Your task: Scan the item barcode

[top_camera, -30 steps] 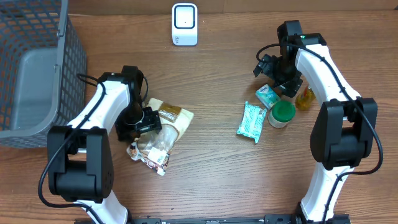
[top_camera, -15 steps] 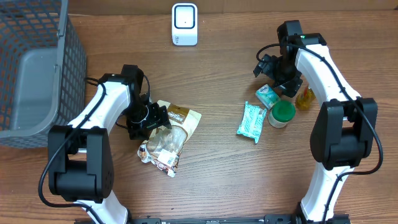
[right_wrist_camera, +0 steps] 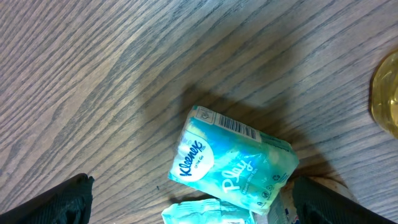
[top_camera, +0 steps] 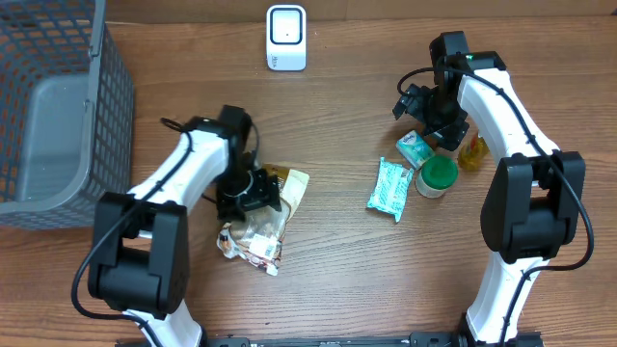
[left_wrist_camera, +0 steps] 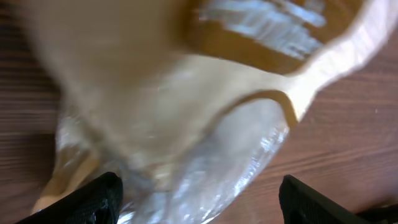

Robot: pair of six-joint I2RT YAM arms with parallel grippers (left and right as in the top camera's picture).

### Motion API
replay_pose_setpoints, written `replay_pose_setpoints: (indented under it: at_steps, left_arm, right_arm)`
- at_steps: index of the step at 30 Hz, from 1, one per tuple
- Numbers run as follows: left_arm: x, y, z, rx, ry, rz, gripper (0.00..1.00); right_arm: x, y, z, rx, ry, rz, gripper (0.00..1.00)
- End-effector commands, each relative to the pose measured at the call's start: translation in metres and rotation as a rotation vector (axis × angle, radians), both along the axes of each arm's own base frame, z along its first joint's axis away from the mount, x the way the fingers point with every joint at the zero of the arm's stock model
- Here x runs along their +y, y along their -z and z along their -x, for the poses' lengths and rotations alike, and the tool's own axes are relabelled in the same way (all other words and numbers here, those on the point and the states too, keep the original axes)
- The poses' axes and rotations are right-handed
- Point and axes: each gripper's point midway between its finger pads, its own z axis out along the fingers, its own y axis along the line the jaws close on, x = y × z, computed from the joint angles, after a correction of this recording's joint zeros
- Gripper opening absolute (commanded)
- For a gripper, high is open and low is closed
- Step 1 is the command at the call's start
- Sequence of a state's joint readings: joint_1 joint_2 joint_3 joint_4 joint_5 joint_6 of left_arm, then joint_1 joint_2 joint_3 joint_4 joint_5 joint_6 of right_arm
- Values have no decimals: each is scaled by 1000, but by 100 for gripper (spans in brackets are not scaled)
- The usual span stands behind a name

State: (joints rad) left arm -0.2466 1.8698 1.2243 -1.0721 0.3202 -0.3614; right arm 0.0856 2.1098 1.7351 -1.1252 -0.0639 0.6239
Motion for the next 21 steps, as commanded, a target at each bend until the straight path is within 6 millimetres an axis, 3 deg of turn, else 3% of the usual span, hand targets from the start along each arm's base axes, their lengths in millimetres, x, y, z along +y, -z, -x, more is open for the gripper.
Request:
replay_pose_setpoints:
  at_steps: [1, 6, 10, 13, 21]
  left_arm:
    - [-25, 1, 13, 28, 47, 48, 79]
    - [-78, -6, 15, 17, 30, 177, 77]
    - [-101, -8, 10, -22, 16, 210, 77]
    - [-107, -11, 4, -60, 27, 228, 75]
    - [-96, -21, 1, -177, 241, 211, 48]
  right_arm:
    - [-1, -17, -9, -52, 0, -5, 100]
    - [-1, -17, -9, -52, 0, -5, 100]
    - [-1, -17, -9, -52, 0, -5, 100]
    - [-1, -17, -9, -52, 0, -5, 100]
    - [-1, -17, -9, -52, 0, -5, 100]
